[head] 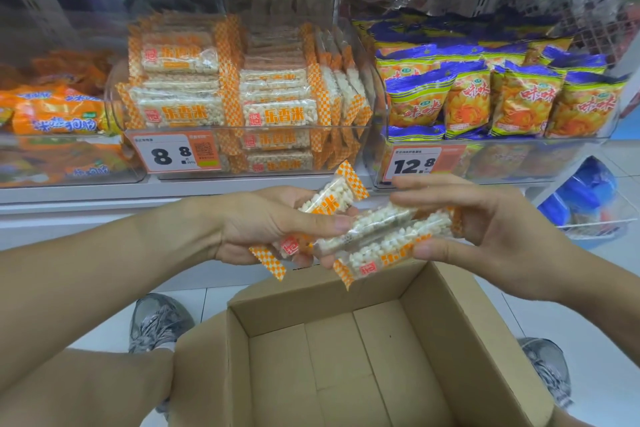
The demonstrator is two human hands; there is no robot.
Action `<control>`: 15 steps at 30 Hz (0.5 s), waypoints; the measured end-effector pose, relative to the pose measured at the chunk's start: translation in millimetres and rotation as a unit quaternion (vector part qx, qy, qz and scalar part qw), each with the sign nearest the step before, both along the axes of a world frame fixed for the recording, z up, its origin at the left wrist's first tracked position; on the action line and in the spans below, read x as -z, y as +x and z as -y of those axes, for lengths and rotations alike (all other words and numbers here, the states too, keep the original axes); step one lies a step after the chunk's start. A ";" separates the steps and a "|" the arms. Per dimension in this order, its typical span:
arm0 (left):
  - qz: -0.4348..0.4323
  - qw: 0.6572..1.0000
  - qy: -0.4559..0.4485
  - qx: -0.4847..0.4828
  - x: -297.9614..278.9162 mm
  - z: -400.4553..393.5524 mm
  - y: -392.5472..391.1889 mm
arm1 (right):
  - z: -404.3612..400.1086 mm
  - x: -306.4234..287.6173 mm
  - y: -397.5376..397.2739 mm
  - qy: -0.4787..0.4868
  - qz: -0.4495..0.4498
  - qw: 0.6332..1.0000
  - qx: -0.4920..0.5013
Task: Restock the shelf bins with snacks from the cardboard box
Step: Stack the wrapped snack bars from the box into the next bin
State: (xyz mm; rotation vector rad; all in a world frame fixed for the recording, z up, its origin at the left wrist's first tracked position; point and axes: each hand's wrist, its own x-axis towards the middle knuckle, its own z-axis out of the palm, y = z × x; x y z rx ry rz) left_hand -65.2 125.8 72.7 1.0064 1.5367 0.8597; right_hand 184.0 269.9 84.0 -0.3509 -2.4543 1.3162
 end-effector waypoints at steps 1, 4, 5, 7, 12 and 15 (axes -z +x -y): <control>-0.008 1.000 0.018 0.005 1.4 -1.8 -0.5 | -2.7 -2.3 2.0 0.003 0.025 1.000 -0.004; -0.070 0.997 0.046 0.001 8.2 -5.0 -2.3 | -9.8 -7.5 8.1 0.037 0.081 0.996 0.019; -0.082 0.996 0.044 -0.010 8.2 -4.4 -2.6 | -12.1 -8.8 10.3 0.004 0.078 0.996 0.037; -0.083 0.995 0.042 -0.031 14.0 -4.0 -7.3 | -14.6 -10.4 14.6 -0.113 0.056 0.990 0.064; -0.061 0.996 0.048 -0.050 9.6 -3.1 -0.1 | -14.9 -0.8 12.3 -0.289 0.049 0.950 0.109; -0.090 0.993 0.066 -0.030 6.6 -1.0 5.7 | -9.6 5.2 4.1 -0.355 0.022 0.922 0.155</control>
